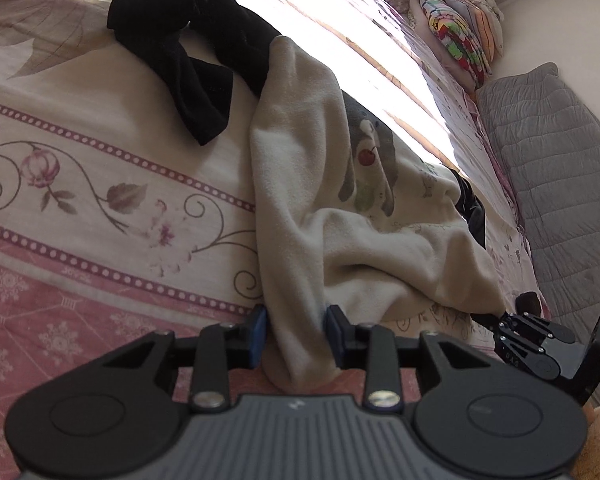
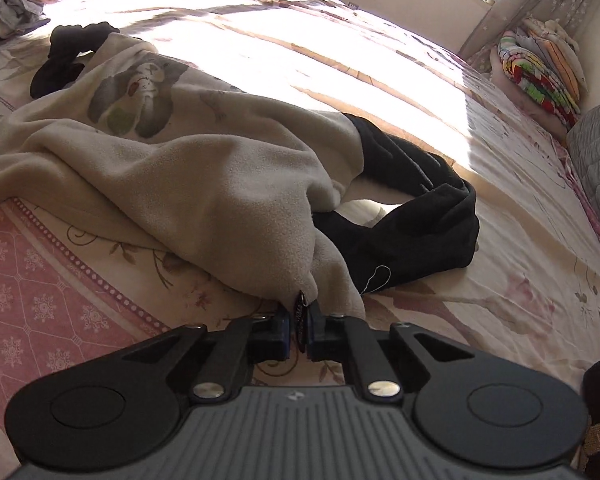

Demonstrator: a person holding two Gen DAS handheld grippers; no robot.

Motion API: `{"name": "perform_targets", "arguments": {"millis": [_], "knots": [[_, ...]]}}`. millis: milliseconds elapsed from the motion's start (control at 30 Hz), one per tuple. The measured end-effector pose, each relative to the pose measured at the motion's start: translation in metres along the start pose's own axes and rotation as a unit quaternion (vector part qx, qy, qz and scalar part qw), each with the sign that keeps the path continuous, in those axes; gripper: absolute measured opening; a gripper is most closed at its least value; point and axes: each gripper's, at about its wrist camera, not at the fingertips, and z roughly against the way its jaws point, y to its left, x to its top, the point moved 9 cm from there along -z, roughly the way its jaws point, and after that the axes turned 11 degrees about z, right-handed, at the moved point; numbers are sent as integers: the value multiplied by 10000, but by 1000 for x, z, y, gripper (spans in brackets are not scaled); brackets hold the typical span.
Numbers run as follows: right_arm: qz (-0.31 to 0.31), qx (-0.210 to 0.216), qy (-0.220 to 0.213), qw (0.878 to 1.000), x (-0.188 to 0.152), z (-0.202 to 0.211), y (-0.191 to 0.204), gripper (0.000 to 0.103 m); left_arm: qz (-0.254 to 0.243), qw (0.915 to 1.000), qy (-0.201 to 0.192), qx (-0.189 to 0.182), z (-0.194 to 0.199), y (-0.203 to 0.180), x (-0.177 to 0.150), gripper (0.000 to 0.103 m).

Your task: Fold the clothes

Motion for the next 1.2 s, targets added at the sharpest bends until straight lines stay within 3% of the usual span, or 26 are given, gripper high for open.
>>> {"name": "perform_targets", "arguments": {"millis": [67, 200, 367, 533, 700, 900, 1000, 1133, 1200], "knots": [[-440, 317, -63, 9985, 6, 21, -3, 7, 6, 10000, 14, -34, 0, 1, -1, 9], [-1402, 932, -255, 9854, 11, 68, -9, 7, -2, 9999, -55, -111, 11, -3, -3, 7], [-2635, 1582, -442, 9506, 5, 118, -18, 7, 146, 9986, -258, -440, 53, -14, -5, 7], [-3740, 1983, -66, 9060, -28, 137, -19, 7, 115, 9990, -293, -306, 92, -15, -18, 7], [-4084, 2283, 165, 8836, -61, 146, -6, 7, 59, 9997, -202, -81, 123, -3, -37, 7], [-4220, 2202, 499, 8780, -100, 131, 3, 7, 39, 9998, 60, 162, 110, 13, -62, 10], [-4298, 1944, 649, 8793, -115, 111, 5, 8, -85, 9992, -77, 390, 100, 20, -68, 13], [-4429, 1504, 730, 8808, -132, 96, 1, 15, -301, 9987, -79, 401, 104, 19, -76, 45], [-4386, 1441, 685, 8844, -137, 100, 0, 19, -492, 9977, -120, 461, 108, 20, -79, 51]]}}
